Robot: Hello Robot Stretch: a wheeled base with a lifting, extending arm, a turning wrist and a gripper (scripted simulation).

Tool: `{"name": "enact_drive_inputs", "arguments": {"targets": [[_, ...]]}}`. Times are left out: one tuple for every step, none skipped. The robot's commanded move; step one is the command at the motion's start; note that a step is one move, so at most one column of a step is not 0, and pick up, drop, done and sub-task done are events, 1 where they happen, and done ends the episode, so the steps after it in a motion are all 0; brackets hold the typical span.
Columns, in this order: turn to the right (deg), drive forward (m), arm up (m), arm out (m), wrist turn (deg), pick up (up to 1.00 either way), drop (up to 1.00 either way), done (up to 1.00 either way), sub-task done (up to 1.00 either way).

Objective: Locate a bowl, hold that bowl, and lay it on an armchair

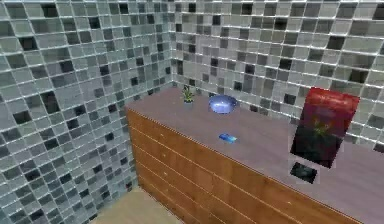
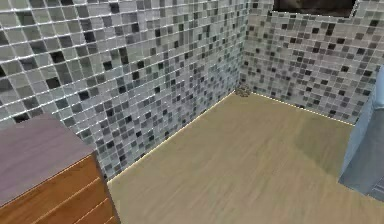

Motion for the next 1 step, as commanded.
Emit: {"name": "enact_drive_inputs", "arguments": {"targets": [[0.0,0.40,0.00,0.00,0.0,0.00,0.00,0.00,0.00]]}}
